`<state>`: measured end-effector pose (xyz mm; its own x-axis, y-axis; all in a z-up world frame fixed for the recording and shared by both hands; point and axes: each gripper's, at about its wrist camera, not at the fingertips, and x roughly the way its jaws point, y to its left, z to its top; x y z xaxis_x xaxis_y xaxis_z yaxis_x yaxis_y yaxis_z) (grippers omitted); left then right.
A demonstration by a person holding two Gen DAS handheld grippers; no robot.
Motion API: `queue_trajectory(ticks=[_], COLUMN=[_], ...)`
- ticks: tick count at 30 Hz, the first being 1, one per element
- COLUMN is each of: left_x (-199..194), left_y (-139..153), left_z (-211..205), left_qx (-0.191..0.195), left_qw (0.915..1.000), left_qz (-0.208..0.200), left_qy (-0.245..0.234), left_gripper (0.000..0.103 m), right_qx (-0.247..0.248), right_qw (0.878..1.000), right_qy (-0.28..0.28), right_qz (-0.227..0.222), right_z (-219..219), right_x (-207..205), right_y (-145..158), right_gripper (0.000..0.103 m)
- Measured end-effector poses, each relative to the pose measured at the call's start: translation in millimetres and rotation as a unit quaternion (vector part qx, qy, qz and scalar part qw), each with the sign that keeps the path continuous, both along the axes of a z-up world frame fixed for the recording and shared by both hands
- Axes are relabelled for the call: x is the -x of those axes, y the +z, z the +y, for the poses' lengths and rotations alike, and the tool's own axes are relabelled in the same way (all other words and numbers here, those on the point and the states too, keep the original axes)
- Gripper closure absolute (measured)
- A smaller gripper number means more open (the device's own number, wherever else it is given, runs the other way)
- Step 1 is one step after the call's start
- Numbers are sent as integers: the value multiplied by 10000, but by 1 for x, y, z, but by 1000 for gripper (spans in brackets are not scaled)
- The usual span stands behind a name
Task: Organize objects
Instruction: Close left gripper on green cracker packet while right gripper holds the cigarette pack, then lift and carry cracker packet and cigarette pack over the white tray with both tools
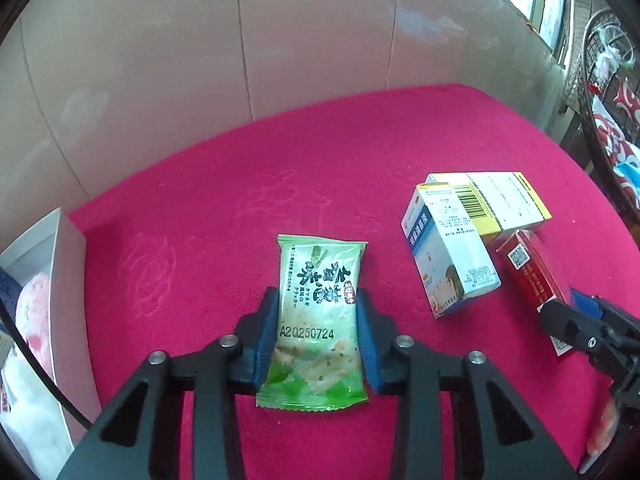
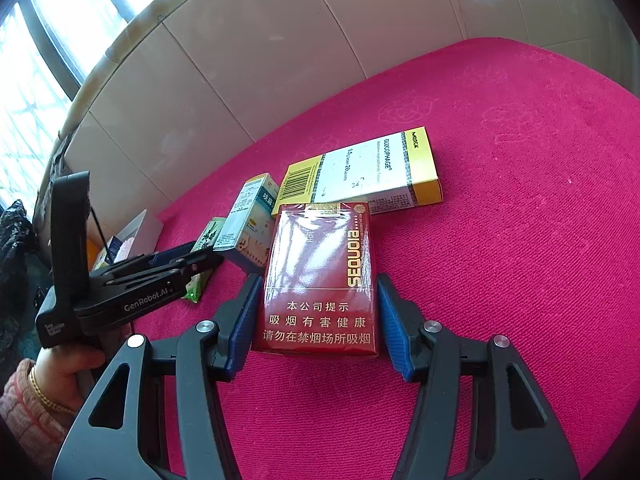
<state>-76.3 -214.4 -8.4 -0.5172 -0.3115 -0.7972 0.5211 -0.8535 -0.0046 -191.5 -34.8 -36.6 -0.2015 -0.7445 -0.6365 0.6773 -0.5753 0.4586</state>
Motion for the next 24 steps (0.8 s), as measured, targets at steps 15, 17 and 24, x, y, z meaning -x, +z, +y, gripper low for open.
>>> queue_trajectory(ticks=[15, 17, 24], left_x=[-37, -43, -63], left_y=[16, 20, 29], left_z=[36, 33, 50], left_qx=[760, 865, 1218], left_qw=[9950, 9932, 9861], left_qz=[617, 745, 1119], left_qy=[173, 210, 163], left_gripper=[67, 67, 67], right_qx=[-83, -105, -189], right_qw=[9999, 9999, 9986], right_qy=[-12, -25, -316], right_qz=[85, 106, 390], right_z=[-8, -7, -4], right_x=[-4, -4, -11], right_y=[4, 5, 12], right_gripper=[47, 47, 47])
